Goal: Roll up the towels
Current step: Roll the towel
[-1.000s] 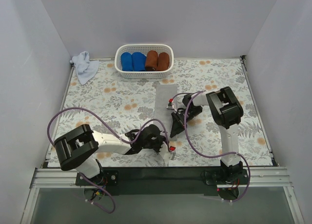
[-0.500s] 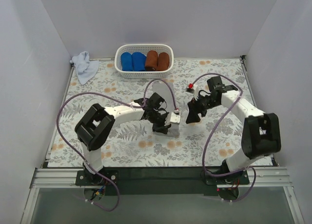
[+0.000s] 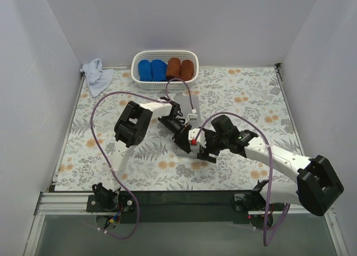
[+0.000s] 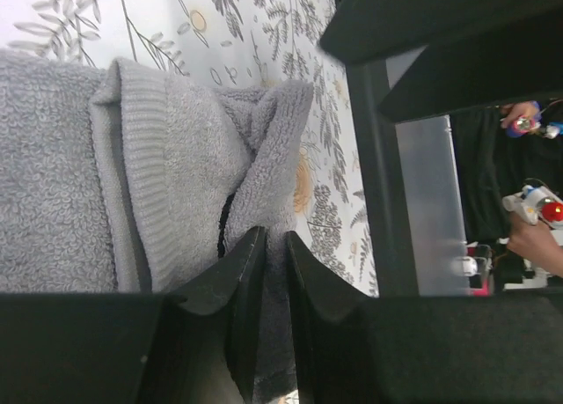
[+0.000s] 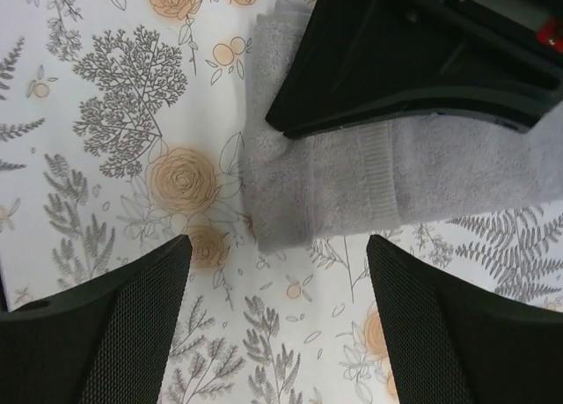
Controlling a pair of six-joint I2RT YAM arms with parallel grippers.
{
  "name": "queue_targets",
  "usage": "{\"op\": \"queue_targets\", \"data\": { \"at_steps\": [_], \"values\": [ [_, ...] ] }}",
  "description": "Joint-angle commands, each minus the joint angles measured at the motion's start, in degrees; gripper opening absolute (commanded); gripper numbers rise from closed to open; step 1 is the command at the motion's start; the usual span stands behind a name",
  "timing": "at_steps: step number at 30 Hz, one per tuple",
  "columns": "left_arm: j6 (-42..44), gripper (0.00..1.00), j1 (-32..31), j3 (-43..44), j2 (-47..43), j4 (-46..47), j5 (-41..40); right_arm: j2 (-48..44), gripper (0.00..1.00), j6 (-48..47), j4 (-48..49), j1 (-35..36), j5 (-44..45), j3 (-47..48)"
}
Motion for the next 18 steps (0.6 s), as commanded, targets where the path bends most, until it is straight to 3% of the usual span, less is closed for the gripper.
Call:
{"op": "queue_targets", "data": {
  "at_steps": [1, 10, 15, 18],
  "values": [
    [2.1, 0.17, 0.4, -2.5, 1.7, -1.3, -6.0, 4.5, 0.72, -4.7, 16.6, 7.4, 11.9, -4.0],
    [1.1, 0.16, 1.3, -1.7, 3.0, -0.5, -4.9, 10.3, 0.59, -5.6, 18.9, 13.2, 10.6, -4.0],
    [2.1, 0.15, 1.8, -1.4, 3.0, -1.8, -4.4, 15.4, 0.48, -4.9, 20.1, 13.3, 13.2, -4.3],
    [2.4, 0.15, 2.1, -2.2, 2.0, -2.0, -4.1, 16.5, 0.47, -3.8, 20.1, 12.6, 13.3, -4.7]
  ]
}}
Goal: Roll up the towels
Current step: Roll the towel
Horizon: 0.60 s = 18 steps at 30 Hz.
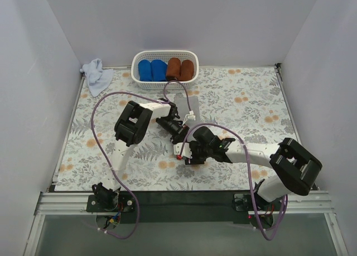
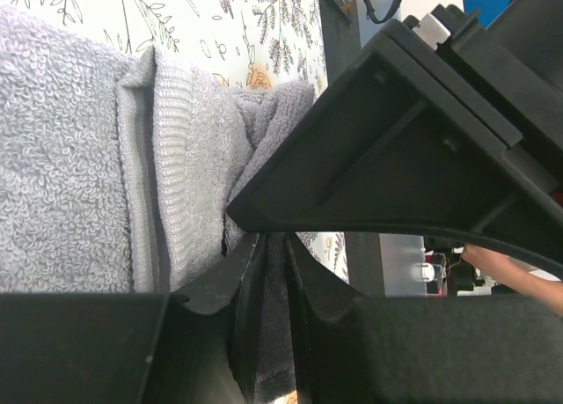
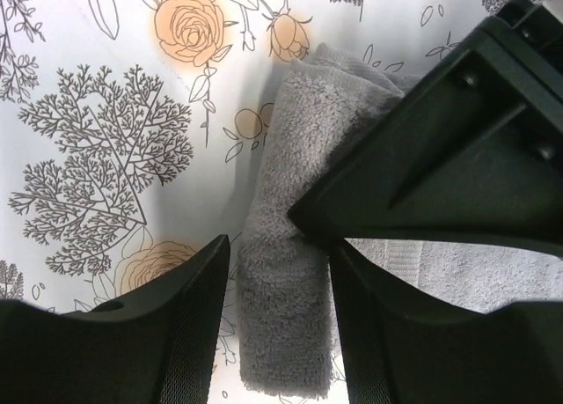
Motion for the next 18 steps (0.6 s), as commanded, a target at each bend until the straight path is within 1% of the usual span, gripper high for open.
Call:
{"op": "queue_targets", "data": {
  "at_steps": [1, 2, 4, 5, 6, 8, 9, 11, 12, 13, 15, 16, 17, 18],
  "values": [
    [2.6, 0.15, 0.7, -1.3, 0.4, 2.1, -5.9, 1.8, 0.47, 0.8, 0.3, -0.6, 1.4, -1.2],
    [2.8, 0.15, 0.8, -1.6, 0.3, 2.1, -6.0, 1.8, 0.46, 1.1, 0.3, -0.9, 1.4, -1.7],
    [2.8, 0.15, 0.9, -2.1, 0.1, 2.3, -5.9, 1.6, 0.40, 1.6, 0.3, -1.1, 1.2, -2.1],
    [2.8, 0.15, 1.1, -2.2, 0.2, 2.3, -5.8, 1.9, 0.34, 1.7, 0.3, -1.0, 0.9, -2.3],
    [3.1, 0.15, 1.1, -2.1, 0.2, 2.2, -5.6, 2.1, 0.24, 1.8, -0.1, -1.0, 0.9, -1.7],
    [3.1, 0.16, 1.2, -2.0, -0.3, 2.2, -4.7, 3.3, 0.13, 2.1, -2.0, -1.2, 0.3, -0.9],
    [3.3, 0.21, 1.3, -2.0, -0.7, 2.4, -4.4, 3.7, 0.02, 2.1, -3.0, -1.4, -0.4, 0.3],
    [3.5, 0.29, 1.5, -2.6, -2.0, 3.0, -4.0, 5.0, 0.01, 1.8, -7.3, -2.1, -4.0, 1.7],
    [2.9, 0.38, 1.6, -3.3, -4.1, 5.0, -4.3, 5.2, 0.01, 1.8, -8.7, -2.4, -5.5, 2.9],
    [2.1, 0.41, 1.7, -4.1, -5.8, 6.5, -4.5, 5.4, 0.01, 1.7, -11.0, -2.8, -7.9, 3.4],
    [0.0, 0.45, 2.3, -7.2, -8.5, 9.7, -5.2, 5.4, 0.01, 1.9, -13.0, -3.5, -10.0, 4.5],
    [-1.5, 0.48, 2.6, -8.3, -11.6, 12.5, -5.5, 5.4, 0.01, 2.2, -13.9, -3.7, -12.1, 5.5],
    [-2.4, 0.49, 3.4, -9.3, -13.1, 14.1, -5.8, 5.4, 0.01, 2.5, -15.8, -4.2, -13.1, 6.0],
    [-3.5, 0.50, 4.1, -11.4, -16.6, 17.5, -6.9, 5.3, 0.01, 2.7, -16.7, -4.5, -14.2, 6.4]
  ]
}}
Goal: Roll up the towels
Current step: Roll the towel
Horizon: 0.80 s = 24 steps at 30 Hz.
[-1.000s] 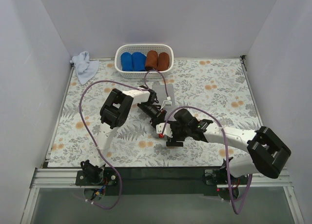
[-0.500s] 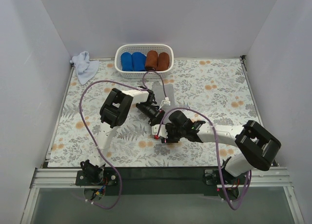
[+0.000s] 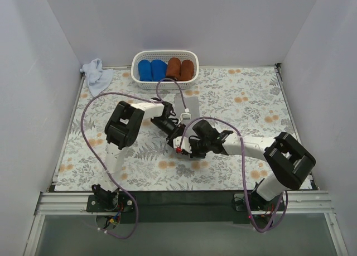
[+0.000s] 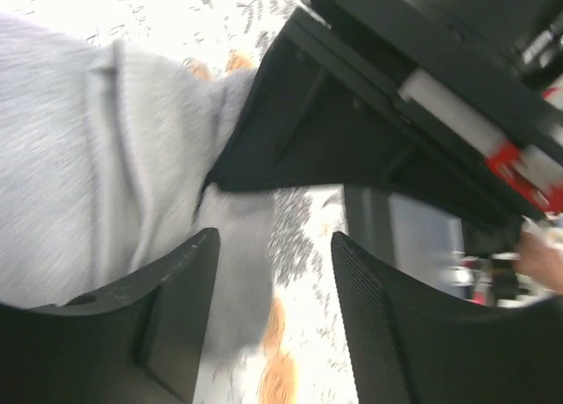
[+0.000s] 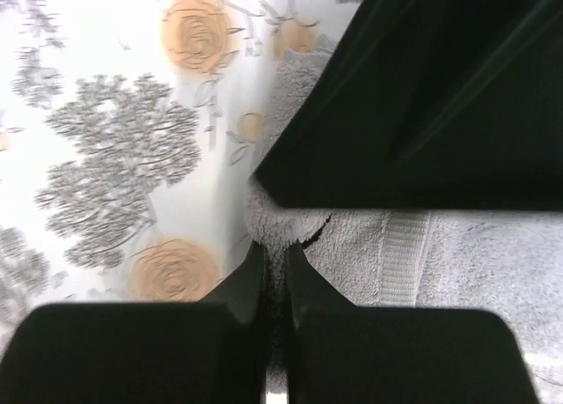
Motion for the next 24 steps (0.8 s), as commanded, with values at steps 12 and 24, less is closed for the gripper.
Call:
{"op": "queue_targets", "data": {
  "at_steps": [12, 24],
  "values": [
    [-13.8, 0.54, 13.1, -22.2, -34.6, 34.6, -18.2, 6.3, 0.01, 8.0, -22.4, -7.5, -26.8, 8.5],
    [-2.1, 0.62, -7.7, -50.0, -64.2, 55.2, -44.8, 23.8, 0.01, 7.7, -35.6, -18.7, -49.2, 18.8]
  ]
}}
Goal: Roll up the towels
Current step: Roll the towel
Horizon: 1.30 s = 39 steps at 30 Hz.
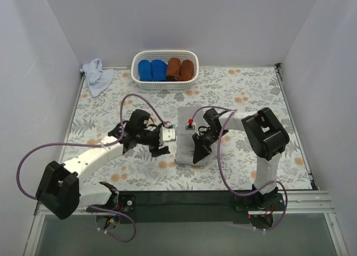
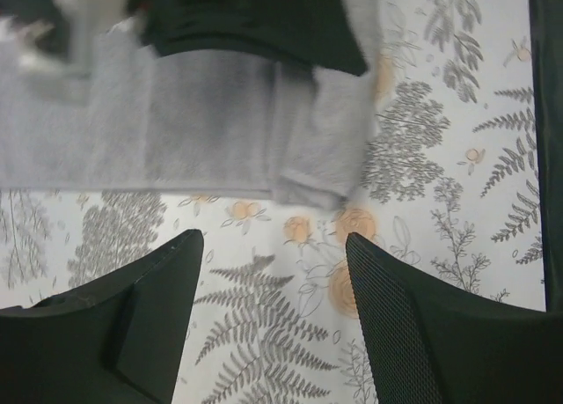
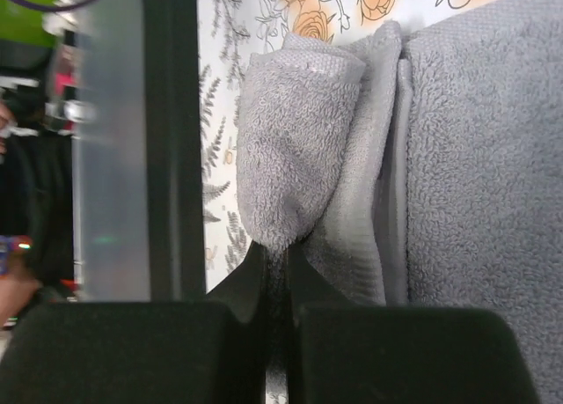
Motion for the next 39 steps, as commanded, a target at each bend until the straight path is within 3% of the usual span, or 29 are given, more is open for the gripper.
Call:
{"op": "queue_targets", "data": {
  "at_steps": [1, 3, 10, 21, 26, 27, 32, 33, 36, 39],
  "values": [
    [7.3, 0.62, -13.2, -8.1, -6.7, 11.5, -15.5, 4.0, 0.01, -0.4, -7.4, -1.3, -9.1, 3.2],
    [9.0, 0.62, -17.4, -10.8, -7.1, 16.3, -20.6, 5.3, 0.01, -0.9, -8.6, -2.1, -10.1, 4.5],
    [14.4, 0.61, -30.1, -12.3, -1.4, 25.2, -26.7, 11.8, 0.01, -1.2, -12.5, -3.5, -11.9, 7.3],
    [16.2, 0.57, -32.8, -12.7, 11.1, 32.0, -34.4, 16.0, 0.01, -4.1, -18.1, -4.3, -13.4, 11.0],
    [14.0, 0.22, -32.8, -9.0, 16.7, 25.3, -34.4, 16.4, 0.01, -3.0, -19.2, -4.5, -13.0, 12.8],
    [13.4, 0.19, -32.8, -7.6, 17.1, 21.1, -33.5, 16.2, 0.01, -2.6, -19.2, -4.6, -12.6, 13.1],
    [7.5, 0.09, -32.8, -4.4, 18.6, 10.8, -29.0, 14.4, 0.23, 3.3, -18.9, -7.5, -8.0, 17.7],
    [5.4, 0.07, -32.8, -4.0, 18.7, 8.3, -28.2, 13.7, 0.44, 6.3, -18.8, -8.0, -7.2, 20.5],
    [3.2, 0.05, -32.6, -3.0, 19.1, 4.6, -25.2, 11.3, 0.52, 9.6, -17.7, -10.4, -3.5, 25.5],
    [1.9, 0.05, -30.2, -0.2, 21.0, 0.0, -20.0, 9.0, 0.53, 12.0, -16.9, -13.0, 1.8, 28.1]
  ]
}}
